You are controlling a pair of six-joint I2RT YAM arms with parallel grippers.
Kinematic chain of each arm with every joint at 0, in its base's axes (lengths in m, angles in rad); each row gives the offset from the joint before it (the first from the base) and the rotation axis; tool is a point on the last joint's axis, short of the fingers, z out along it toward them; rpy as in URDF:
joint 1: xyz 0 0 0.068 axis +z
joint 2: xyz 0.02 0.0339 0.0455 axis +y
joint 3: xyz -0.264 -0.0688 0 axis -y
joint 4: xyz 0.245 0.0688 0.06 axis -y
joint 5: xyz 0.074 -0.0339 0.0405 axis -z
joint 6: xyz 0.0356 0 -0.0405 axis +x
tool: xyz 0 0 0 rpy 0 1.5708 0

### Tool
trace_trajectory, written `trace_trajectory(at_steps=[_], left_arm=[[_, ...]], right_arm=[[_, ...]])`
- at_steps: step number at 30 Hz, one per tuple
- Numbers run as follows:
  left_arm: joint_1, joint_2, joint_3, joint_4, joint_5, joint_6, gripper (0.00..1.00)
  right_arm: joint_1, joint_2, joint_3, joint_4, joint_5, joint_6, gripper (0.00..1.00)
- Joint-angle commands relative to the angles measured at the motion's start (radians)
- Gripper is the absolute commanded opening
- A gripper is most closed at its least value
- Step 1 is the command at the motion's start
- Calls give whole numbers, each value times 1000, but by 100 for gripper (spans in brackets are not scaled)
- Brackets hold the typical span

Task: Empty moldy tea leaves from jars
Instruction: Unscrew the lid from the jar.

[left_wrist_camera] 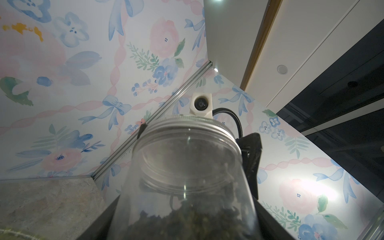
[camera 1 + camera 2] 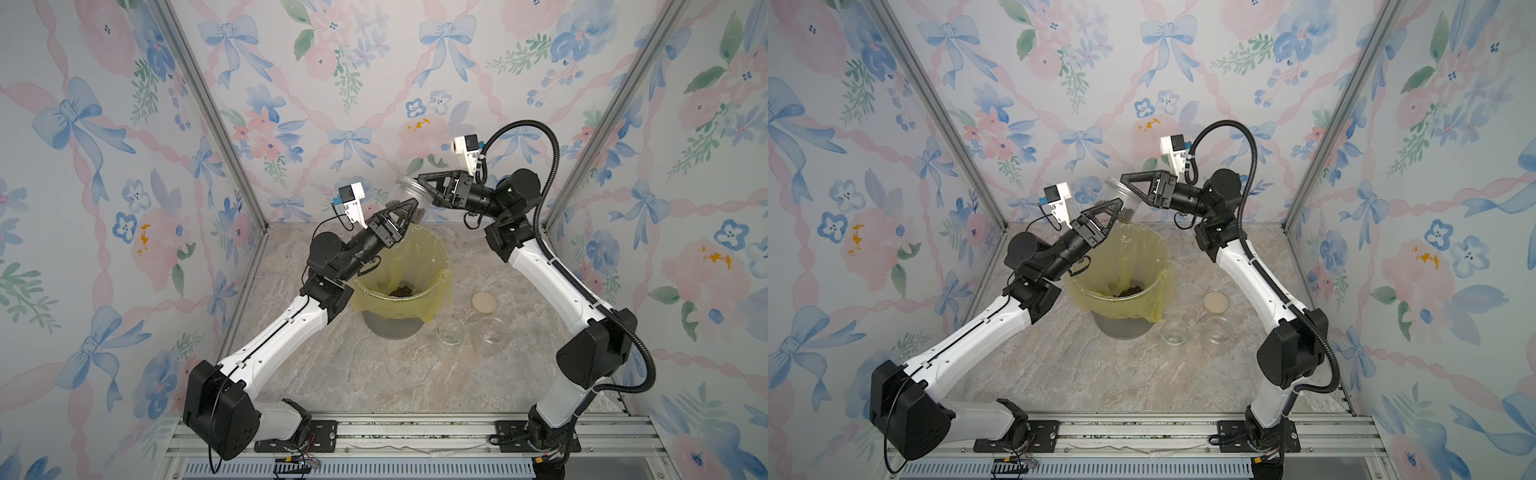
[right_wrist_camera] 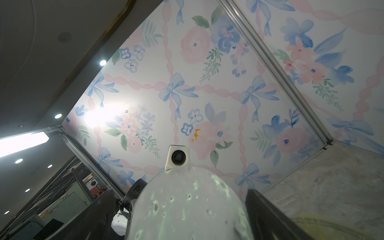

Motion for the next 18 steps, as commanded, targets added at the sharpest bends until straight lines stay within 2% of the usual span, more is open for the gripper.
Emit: trace_trajectory(at_steps=[1, 3, 5, 9, 12, 15, 18], left_arm=[[12, -19, 36, 21, 26, 51, 46], [12, -34, 50, -48, 13, 148, 46], [12, -55, 77, -158, -20, 303, 46], [10, -101, 93, -297, -118, 632, 46], [7, -130, 76, -325, -178, 870, 46], [-24, -157, 52, -325, -220, 1137, 46], [-62, -174, 32, -327, -195, 1393, 47]], right_arm=[[2, 0, 13, 9, -13, -9, 100], [-3, -14, 7, -30, -2, -27, 98], [-5, -36, 2, -88, 12, -57, 97], [-6, -94, 8, -318, 65, -184, 97], [-5, -147, 0, -457, 116, -243, 97], [-3, -168, -13, -506, 150, -233, 97], [7, -166, -4, -537, 163, -213, 97]])
